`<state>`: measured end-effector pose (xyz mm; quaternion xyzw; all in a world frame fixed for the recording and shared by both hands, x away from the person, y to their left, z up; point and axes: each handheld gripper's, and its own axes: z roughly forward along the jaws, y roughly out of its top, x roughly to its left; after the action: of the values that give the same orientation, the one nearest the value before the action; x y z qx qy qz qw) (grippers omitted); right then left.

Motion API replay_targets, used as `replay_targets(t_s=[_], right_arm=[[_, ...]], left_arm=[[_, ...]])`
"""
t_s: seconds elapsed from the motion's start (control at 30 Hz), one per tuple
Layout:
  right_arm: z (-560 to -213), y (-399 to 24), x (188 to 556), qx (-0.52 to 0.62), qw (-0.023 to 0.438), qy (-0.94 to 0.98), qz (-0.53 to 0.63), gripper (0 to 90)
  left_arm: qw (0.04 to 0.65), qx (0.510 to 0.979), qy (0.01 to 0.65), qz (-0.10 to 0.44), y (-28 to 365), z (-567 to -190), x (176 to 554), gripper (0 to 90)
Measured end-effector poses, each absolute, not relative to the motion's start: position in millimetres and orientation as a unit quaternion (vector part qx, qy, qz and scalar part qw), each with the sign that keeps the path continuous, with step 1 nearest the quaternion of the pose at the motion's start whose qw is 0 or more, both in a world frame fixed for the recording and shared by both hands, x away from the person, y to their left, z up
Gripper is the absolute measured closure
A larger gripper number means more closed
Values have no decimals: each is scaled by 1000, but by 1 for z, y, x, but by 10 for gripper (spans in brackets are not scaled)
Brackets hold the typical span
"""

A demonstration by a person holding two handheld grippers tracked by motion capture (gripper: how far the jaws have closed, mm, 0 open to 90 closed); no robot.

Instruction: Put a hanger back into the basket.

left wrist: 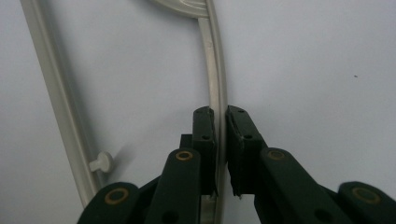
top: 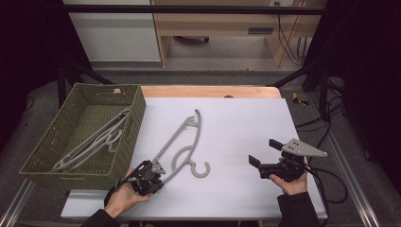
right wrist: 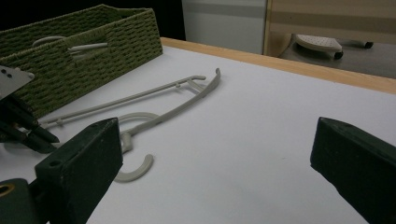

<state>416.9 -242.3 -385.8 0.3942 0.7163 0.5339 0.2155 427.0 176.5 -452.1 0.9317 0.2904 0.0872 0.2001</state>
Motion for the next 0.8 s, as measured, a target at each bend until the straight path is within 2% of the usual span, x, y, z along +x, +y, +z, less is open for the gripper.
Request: replay_targets(t_s=[0.43, 0.8], right_arm=[[-385, -244, 416, 393, 217, 717, 533, 25], [-384, -246, 416, 394, 219, 715, 535, 24]], left_arm=[[257, 918, 276, 120, 182, -434, 416, 825], [292, 909, 270, 123, 184, -413, 407, 825]])
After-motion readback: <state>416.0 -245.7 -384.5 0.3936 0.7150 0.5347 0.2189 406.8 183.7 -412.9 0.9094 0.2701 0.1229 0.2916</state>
